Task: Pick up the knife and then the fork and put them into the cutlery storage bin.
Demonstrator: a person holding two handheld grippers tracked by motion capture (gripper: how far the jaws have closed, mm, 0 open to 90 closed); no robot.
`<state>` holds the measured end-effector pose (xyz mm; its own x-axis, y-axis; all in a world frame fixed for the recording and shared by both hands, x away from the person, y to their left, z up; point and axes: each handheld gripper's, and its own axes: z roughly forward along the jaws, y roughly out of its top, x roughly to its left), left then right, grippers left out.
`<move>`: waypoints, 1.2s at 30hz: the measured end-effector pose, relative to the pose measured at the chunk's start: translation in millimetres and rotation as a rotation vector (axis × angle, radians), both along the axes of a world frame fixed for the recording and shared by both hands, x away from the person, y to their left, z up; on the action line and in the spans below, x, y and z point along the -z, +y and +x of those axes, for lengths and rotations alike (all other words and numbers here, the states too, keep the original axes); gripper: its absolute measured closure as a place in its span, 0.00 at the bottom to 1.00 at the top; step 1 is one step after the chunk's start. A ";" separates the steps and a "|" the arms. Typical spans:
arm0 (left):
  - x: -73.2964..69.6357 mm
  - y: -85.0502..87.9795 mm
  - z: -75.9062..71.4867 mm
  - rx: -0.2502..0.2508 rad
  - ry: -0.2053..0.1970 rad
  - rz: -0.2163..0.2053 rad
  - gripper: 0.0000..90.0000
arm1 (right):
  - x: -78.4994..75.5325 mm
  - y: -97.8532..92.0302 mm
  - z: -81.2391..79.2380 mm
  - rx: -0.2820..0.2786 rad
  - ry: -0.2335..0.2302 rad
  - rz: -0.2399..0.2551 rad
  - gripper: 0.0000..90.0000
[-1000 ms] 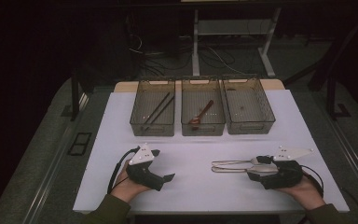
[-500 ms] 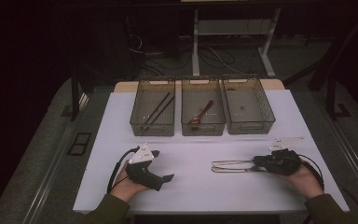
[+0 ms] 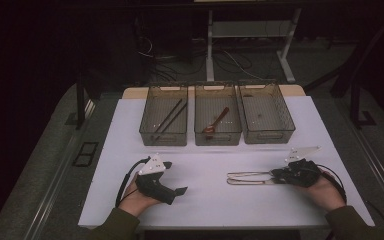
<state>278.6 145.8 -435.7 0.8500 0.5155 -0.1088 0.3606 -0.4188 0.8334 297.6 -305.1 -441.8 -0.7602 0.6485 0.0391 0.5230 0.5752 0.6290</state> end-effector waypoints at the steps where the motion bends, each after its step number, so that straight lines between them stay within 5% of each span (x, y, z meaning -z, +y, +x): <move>1: 0.0 0.0 0.0 0.002 0.000 0.002 0.00 | 0.1 0.0 0.1 -0.002 0.001 0.000 0.99; 18: 0.2 -1.1 -0.5 0.011 0.012 0.000 0.00 | 0.8 -0.6 -1.4 -0.013 0.031 -0.006 0.99; 36: 0.1 -0.9 -0.5 0.016 0.018 -0.002 0.00 | -1.3 3.0 -14.6 -0.099 0.072 -0.011 0.99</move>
<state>278.1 144.9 -435.8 0.8560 0.5015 -0.1255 0.3689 -0.4227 0.8278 283.0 -302.1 -440.5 -0.8163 0.5707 0.0891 0.5065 0.6331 0.5854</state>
